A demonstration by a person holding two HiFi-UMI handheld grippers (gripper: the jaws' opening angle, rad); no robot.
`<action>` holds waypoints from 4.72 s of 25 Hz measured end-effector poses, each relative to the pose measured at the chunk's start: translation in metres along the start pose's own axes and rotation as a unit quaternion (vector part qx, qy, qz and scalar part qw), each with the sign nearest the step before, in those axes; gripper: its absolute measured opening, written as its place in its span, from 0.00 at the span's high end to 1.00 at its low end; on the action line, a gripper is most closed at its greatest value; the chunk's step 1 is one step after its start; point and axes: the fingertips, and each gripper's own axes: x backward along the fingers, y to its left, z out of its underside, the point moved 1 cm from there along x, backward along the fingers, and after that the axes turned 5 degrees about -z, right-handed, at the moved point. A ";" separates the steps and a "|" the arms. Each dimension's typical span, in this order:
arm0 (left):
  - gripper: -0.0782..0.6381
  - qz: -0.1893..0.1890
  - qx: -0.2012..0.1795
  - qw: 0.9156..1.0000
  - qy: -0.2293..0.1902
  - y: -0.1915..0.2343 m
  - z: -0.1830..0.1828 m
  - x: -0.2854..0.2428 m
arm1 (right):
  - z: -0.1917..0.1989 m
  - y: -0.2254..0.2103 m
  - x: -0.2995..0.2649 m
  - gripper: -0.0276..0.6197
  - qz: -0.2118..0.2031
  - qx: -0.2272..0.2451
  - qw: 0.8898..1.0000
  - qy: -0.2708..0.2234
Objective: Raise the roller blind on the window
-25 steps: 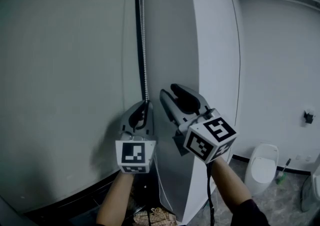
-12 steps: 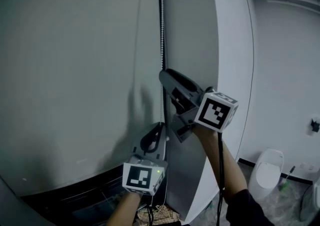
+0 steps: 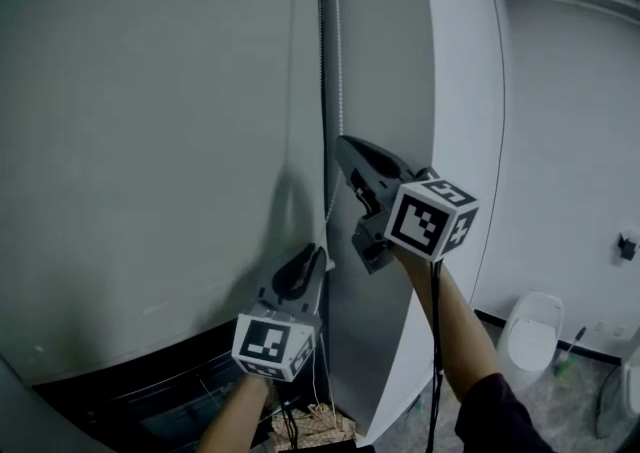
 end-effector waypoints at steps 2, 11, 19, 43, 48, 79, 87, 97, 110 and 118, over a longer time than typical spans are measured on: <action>0.87 -0.003 0.003 1.000 -0.004 0.015 -0.009 -0.011 | 0.002 -0.012 0.006 0.93 0.016 0.004 1.000 0.006; 0.87 0.000 -0.024 0.999 -0.023 0.014 -0.083 -0.071 | 0.055 -0.015 0.041 0.93 0.043 0.028 0.996 0.079; 0.76 0.050 0.013 0.999 -0.004 0.001 -0.096 -0.124 | 0.110 -0.018 0.073 0.93 0.056 0.007 0.992 0.109; 0.87 -0.029 0.016 0.997 0.072 0.030 0.008 -0.099 | 0.167 -0.007 0.123 0.82 0.069 -0.065 0.988 0.121; 0.87 -0.012 0.023 0.993 0.114 0.012 0.068 -0.062 | 0.116 -0.012 0.078 0.82 0.068 -0.022 0.994 0.088; 0.86 0.018 0.066 0.996 0.051 0.027 -0.011 -0.075 | 0.173 -0.008 0.059 0.93 0.090 0.070 0.976 0.187; 0.86 0.015 0.039 0.997 0.064 0.015 -0.015 -0.099 | 0.209 0.021 0.096 0.93 0.076 0.055 0.973 0.211; 0.87 -0.016 0.027 0.996 0.086 0.033 0.040 -0.073 | 0.177 -0.001 0.097 0.90 0.099 0.045 0.974 0.198; 0.87 -0.008 0.027 0.989 0.145 0.035 0.123 -0.001 | 0.130 0.001 -0.018 0.83 0.073 0.054 0.981 0.172; 0.87 -0.022 0.020 0.979 0.199 0.064 0.165 0.058 | 0.187 0.037 -0.041 0.94 0.037 0.034 0.976 0.210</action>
